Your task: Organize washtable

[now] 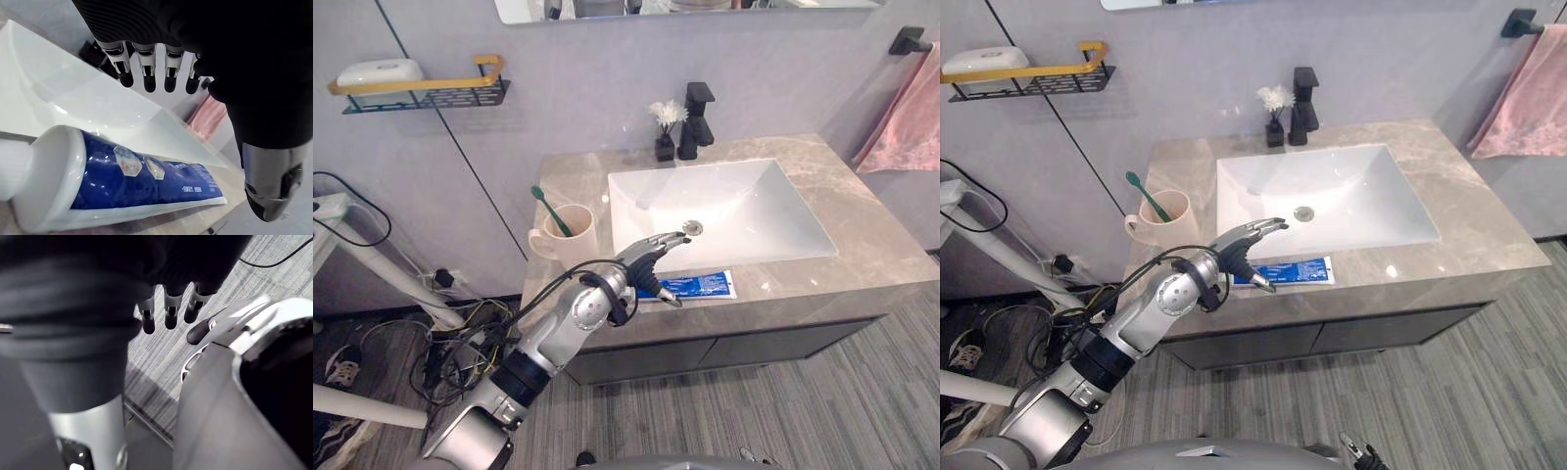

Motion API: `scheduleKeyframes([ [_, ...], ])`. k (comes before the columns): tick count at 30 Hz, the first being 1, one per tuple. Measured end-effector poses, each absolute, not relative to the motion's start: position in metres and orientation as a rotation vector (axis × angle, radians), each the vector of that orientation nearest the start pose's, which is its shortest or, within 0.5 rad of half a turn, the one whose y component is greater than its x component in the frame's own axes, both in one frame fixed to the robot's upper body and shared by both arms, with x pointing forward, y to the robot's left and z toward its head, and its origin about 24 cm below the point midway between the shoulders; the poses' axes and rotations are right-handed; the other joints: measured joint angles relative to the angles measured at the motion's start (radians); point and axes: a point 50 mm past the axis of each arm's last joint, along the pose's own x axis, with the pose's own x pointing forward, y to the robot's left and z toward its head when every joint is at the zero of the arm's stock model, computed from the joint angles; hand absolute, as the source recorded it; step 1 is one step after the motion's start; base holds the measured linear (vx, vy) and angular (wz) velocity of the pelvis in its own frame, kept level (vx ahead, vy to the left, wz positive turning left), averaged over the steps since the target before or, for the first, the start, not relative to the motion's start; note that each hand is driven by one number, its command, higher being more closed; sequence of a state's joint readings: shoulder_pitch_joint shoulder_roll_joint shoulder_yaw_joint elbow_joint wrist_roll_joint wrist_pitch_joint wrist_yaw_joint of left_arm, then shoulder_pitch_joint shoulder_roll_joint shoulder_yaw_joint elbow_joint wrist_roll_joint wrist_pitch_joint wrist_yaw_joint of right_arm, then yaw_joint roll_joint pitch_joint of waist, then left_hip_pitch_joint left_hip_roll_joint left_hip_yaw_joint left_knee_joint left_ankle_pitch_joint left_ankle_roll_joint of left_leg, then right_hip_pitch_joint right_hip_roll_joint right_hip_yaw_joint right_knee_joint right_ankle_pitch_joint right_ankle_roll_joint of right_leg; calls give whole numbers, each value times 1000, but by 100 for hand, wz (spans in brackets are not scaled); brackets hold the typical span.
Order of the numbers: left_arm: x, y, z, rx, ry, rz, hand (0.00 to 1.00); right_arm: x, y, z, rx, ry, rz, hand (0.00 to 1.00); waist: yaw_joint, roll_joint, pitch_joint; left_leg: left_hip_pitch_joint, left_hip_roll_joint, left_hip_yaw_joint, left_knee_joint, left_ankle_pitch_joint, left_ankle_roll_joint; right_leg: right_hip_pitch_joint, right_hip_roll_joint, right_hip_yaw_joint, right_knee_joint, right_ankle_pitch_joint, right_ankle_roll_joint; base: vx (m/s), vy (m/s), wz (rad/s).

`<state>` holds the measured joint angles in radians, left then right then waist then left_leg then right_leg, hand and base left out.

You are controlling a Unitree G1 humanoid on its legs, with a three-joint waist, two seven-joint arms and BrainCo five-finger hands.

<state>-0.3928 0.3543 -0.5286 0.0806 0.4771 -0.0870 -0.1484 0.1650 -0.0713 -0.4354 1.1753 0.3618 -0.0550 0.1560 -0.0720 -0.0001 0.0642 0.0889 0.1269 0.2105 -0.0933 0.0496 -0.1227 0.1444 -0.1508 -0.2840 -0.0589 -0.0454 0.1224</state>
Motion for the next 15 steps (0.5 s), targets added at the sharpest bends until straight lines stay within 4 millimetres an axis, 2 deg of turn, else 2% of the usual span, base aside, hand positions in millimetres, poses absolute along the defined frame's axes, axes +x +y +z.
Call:
scheduleKeyframes([
  [15,282,69,81,924,-313,-700,0,32,-219,-170,555,1090,-594,0,-1,1,0,-3,0,1,0,-2,0,-2,0,0,-4,1,1,0,0,0],
])
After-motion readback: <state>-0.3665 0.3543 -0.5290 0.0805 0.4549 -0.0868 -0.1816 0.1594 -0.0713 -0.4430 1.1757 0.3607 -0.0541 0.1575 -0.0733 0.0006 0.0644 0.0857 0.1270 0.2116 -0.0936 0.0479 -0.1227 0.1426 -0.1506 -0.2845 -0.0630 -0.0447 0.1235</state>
